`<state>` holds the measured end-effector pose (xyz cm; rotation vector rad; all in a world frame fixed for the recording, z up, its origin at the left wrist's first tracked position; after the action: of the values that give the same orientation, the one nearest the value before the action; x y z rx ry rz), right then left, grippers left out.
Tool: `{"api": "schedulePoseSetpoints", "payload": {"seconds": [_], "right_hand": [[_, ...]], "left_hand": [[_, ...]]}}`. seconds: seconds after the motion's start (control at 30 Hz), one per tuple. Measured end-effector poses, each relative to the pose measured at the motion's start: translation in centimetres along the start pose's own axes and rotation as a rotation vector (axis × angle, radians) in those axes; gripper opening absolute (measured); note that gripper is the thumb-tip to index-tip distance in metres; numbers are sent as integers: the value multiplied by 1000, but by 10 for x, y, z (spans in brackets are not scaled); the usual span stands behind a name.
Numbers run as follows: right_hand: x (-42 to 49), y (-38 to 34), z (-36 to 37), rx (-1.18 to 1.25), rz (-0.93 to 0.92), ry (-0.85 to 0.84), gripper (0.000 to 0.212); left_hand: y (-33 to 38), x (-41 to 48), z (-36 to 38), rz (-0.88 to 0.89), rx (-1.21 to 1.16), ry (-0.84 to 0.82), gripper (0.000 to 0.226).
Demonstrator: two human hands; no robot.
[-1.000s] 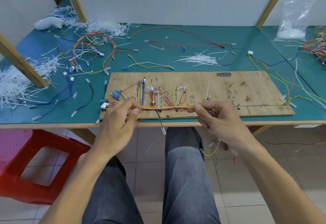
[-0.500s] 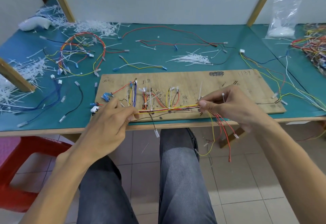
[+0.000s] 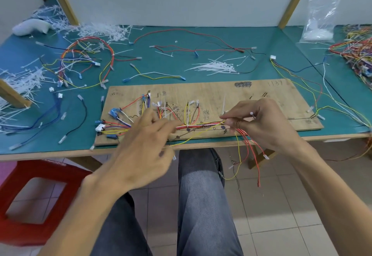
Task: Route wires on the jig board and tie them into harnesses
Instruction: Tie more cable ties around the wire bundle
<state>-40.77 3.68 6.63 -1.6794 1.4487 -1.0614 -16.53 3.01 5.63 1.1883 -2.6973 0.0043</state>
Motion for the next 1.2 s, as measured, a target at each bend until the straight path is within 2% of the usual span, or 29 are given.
{"api": "schedulePoseSetpoints", "payload": {"seconds": [0.17, 0.23, 0.33, 0.47, 0.67, 0.87, 1.03, 1.2], "right_hand": [[-5, 7, -13, 78, 22, 92, 11], [-7, 14, -17, 94, 48, 125, 11], [-9, 26, -14, 74, 67, 157, 12], [-12, 33, -8, -84, 23, 190, 13], [-18, 38, 1, -218, -76, 143, 10], [-18, 40, 5, -268, -22, 107, 15], [-13, 33, 4, -415, 27, 103, 11], [-14, 36, -1, -372, 90, 159, 12]], "left_hand": [[22, 21, 25, -89, -269, 14, 27], [18, 22, 31, -121, -323, 59, 22], [13, 19, 31, -118, -322, 116, 26], [6, 16, 31, -115, -263, 116, 19], [-3, 9, 37, -128, -192, 98, 18], [-17, 11, 48, -286, -263, 62, 6], [-32, 17, 49, -431, -285, 44, 19], [-32, 20, 47, -467, -245, 2, 20]]}}
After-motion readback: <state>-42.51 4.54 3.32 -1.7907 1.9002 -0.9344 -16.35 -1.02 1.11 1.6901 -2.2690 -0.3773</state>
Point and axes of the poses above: each hand's wrist, its own x-axis towards the middle knuckle, its own z-axis out of the palm, y = z × x, the point moved 9 cm from there along x, towards the middle knuckle, and after that the axes turned 14 degrees about x, right-handed, at the moved point
